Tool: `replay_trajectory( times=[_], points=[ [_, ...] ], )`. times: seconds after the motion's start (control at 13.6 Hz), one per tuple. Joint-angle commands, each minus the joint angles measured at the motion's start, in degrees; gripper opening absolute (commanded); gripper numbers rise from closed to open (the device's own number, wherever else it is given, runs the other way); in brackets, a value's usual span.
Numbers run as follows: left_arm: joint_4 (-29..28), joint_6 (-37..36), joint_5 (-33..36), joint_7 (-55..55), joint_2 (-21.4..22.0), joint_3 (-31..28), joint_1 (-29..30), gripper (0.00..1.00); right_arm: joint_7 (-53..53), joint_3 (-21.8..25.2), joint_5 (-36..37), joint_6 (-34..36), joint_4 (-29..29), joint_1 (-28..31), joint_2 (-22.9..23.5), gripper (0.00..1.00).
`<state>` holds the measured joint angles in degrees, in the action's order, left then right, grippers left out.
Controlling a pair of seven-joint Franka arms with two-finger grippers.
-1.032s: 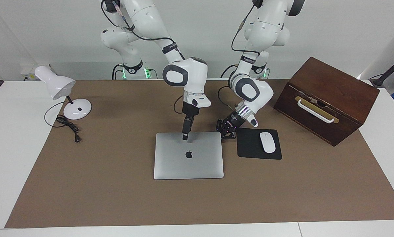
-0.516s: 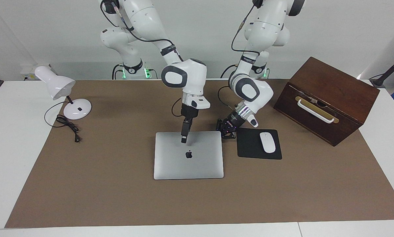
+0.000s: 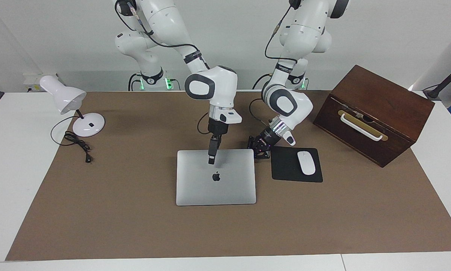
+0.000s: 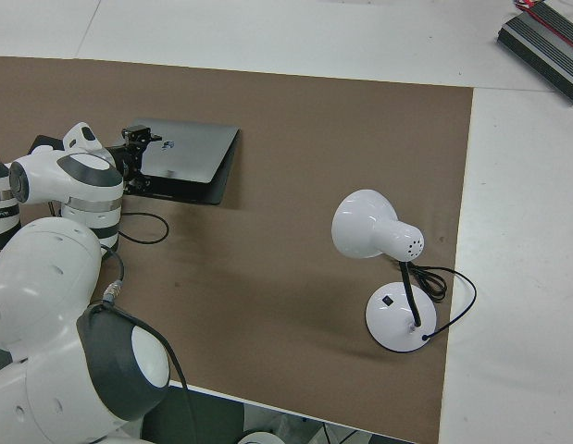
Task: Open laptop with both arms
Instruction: 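Lift the laptop lid upward with the right gripper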
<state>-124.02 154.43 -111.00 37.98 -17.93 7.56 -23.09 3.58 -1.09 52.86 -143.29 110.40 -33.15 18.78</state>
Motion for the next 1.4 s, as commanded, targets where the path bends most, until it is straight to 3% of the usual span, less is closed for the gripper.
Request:
replay_trajectory(
  times=[0.0, 1.33],
  points=[
    [2.12, 1.22, -1.23, -2.04, -5.37, 0.0, -1.35, 0.0, -1.65, -0.32, 2.51, 0.38, -3.61, 1.07, 1.7, 1.0],
    [2.12, 1.22, -1.15, -2.12, -5.37, 0.0, -1.52, 0.0, -1.56, -0.06, 5.76, 1.0, -9.76, 2.92, 2.57, 1.0]
  ],
)
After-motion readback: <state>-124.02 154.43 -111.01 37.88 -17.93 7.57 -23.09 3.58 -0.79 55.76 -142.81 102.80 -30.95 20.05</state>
